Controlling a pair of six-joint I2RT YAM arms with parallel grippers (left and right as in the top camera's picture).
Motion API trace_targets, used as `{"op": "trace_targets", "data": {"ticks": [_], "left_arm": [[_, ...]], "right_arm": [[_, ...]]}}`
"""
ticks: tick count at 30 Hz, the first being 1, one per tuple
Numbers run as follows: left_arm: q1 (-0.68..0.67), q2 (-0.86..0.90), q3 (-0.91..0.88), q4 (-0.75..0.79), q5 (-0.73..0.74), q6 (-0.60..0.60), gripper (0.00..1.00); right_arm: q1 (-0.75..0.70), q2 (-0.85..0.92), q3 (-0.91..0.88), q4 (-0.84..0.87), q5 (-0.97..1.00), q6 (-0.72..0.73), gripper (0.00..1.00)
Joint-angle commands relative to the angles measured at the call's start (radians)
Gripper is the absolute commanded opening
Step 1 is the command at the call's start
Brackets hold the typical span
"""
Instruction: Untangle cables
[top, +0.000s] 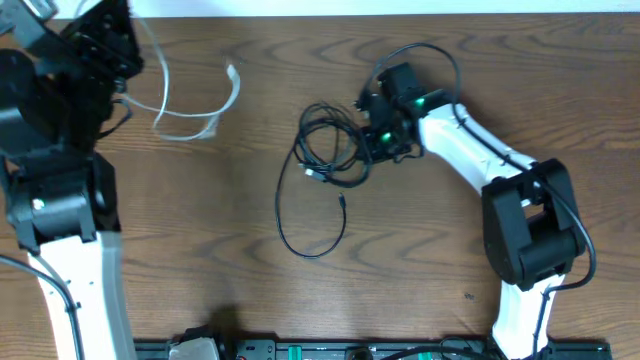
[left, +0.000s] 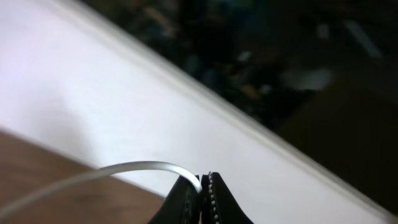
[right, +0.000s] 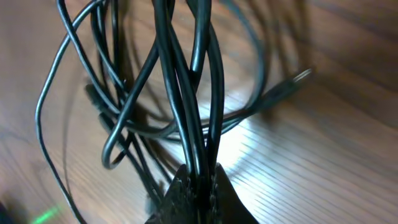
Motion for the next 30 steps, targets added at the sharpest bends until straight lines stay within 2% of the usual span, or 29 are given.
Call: {"op": "trace_targets", "data": {"ticks": [1, 8, 14, 17, 18, 20, 21, 23, 26, 30], "left_arm": [[0.061, 0.049, 0.02, -0.048, -0.017, 0.085, 0.07], [0.033, 0.076, 0.02, -0.109, 0.002, 0.128, 0.08], [-0.076, 0.067, 0.02, -0.107, 0.03, 0.13, 0.08], [-0.145, 0.068, 0.02, -0.114, 0.074, 0.129, 0.07], [-0.17, 0.068, 0.02, -0.127, 0.074, 0.13, 0.07], [-0.212, 0.069, 0.02, -0.156, 0.073, 0.134, 0.07], [-0.228, 0.069, 0.02, -0.171, 0.073, 0.134, 0.07], [-0.254, 0.069, 0.02, -0.207, 0.074, 0.135, 0.08], [-0.27, 0.069, 0.02, -0.259, 0.073, 0.171, 0.07], [-0.27, 0.08, 0.02, -0.299, 0.073, 0.177, 0.07]], "right_arm": [[-0.05, 0.011, -0.008, -0.029, 0.013, -0.011, 0.01], [-0.055, 0.011, -0.008, -0.027, -0.089, -0.114, 0.01], [0.005, 0.011, -0.008, 0.037, -0.1, -0.089, 0.02], [0.056, 0.011, -0.008, 0.077, -0.111, -0.09, 0.06], [0.071, 0.011, -0.007, 0.082, -0.109, -0.097, 0.1], [0.085, 0.01, 0.003, 0.069, -0.109, -0.105, 0.34], [0.084, 0.008, 0.011, 0.053, -0.11, -0.105, 0.42], [0.071, 0.0, 0.036, 0.005, -0.119, -0.106, 0.51], [0.036, -0.035, 0.074, -0.079, -0.163, -0.141, 0.6], [0.002, -0.11, 0.107, -0.169, -0.244, -0.234, 0.86]]}}
